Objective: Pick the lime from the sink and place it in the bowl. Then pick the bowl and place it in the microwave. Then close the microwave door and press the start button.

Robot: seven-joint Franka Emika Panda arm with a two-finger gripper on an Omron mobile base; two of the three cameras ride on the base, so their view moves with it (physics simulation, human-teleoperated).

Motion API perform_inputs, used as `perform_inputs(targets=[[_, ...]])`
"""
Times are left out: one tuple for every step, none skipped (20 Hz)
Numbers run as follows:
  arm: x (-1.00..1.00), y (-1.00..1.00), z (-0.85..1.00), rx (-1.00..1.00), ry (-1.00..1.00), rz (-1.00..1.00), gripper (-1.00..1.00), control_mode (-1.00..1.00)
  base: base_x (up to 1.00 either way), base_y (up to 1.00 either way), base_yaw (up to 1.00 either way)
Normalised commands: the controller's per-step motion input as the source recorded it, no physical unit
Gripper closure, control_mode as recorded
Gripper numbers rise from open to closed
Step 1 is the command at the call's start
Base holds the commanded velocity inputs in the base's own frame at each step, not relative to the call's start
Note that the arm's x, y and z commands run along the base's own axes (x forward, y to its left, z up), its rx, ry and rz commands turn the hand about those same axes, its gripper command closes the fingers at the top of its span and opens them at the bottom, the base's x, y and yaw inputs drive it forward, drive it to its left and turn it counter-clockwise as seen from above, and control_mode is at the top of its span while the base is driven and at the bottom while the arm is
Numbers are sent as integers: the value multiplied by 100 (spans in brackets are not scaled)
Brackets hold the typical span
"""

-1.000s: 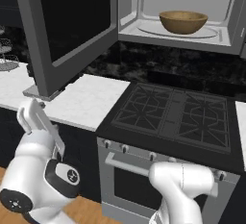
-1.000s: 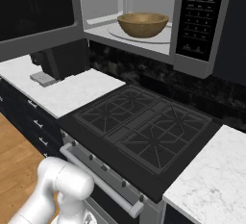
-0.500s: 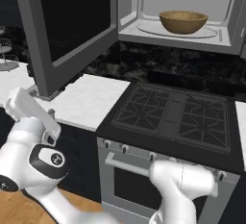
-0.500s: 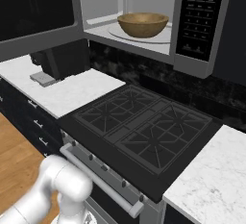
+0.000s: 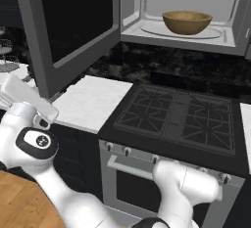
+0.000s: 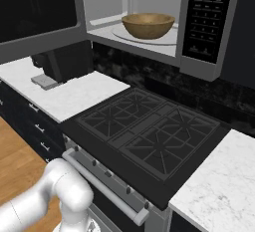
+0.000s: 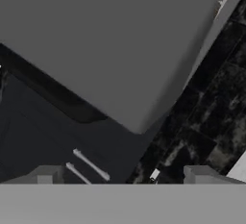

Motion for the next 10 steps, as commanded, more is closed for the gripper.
perform_inputs(targets=[[32,24,-1,13,-14,-7,-100,-100,0,0,0],[8,17,0,17,-13,-7,-100,-100,0,0,0],[0,11,0,19,-5,-6,-100,-100,0,0,0],[0,0,0,18,-3,-4,-100,-100,0,0,0],[0,0,0,15,-6,-3,-100,-100,0,0,0],[0,0,5,16,-9,-3,-100,-100,0,0,0],[0,-8,21,19,-11,-4,-100,-100,0,0,0],[0,-16,15,20,-5,-4,-100,-100,0,0,0],[0,-28,14,21,-6,-2,-100,-100,0,0,0],[0,-30,11,21,-6,-2,-100,-100,0,0,0]])
